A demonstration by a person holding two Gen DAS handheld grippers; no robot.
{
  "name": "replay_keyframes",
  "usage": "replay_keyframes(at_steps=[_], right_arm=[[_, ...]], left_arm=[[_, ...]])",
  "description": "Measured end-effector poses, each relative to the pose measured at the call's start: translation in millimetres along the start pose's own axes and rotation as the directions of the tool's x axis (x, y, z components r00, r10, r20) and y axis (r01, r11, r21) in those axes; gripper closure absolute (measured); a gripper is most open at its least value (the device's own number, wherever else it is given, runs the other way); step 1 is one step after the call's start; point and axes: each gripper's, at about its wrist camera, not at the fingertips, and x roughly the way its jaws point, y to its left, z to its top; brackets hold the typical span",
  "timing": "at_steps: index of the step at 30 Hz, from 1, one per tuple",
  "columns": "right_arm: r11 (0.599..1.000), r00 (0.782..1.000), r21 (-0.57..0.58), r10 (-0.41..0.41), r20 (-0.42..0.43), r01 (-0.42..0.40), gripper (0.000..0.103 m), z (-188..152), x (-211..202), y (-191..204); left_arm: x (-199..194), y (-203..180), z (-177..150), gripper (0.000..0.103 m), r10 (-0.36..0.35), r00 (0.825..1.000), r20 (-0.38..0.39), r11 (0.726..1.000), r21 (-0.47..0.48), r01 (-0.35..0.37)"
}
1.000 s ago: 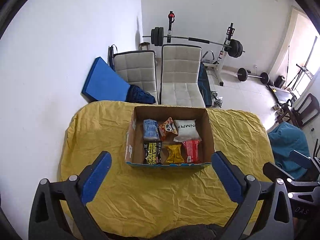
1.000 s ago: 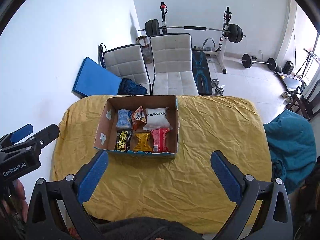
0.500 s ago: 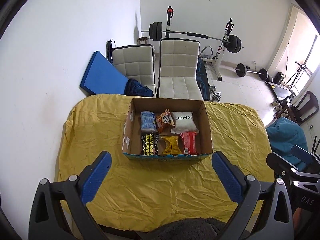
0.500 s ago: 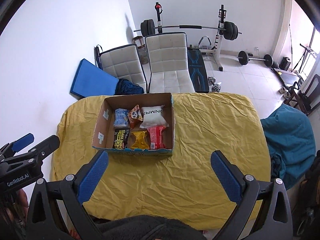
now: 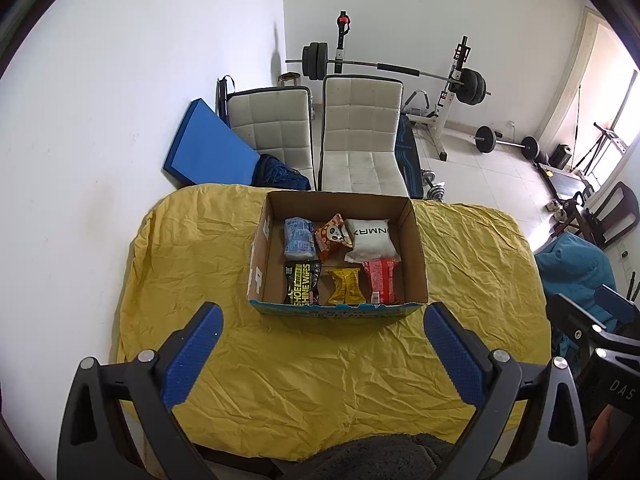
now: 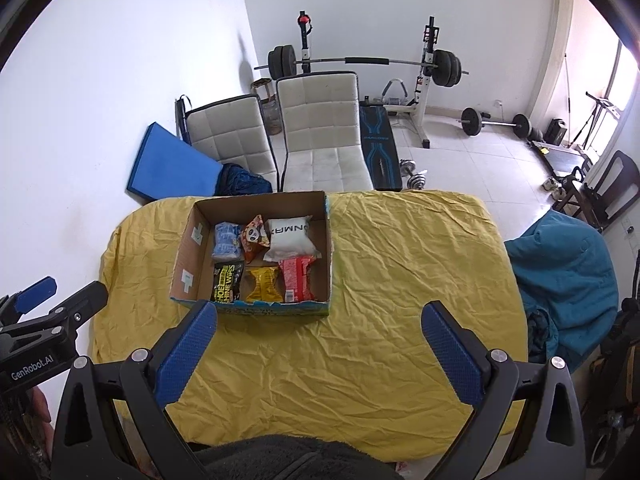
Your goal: Organize soft objects
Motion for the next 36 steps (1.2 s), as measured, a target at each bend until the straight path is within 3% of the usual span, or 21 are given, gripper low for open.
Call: replay_keyframes(at_steps=[36], right_arm=[[0.999,0.999,0.025,-0.041,0.031,0.041,0.0,5.4,-10.0,-1.8]], left_arm=[[-6.9,-0.9,3.1,0.0,-0.022,1.0,0.014,1.0,0.006,0.022]])
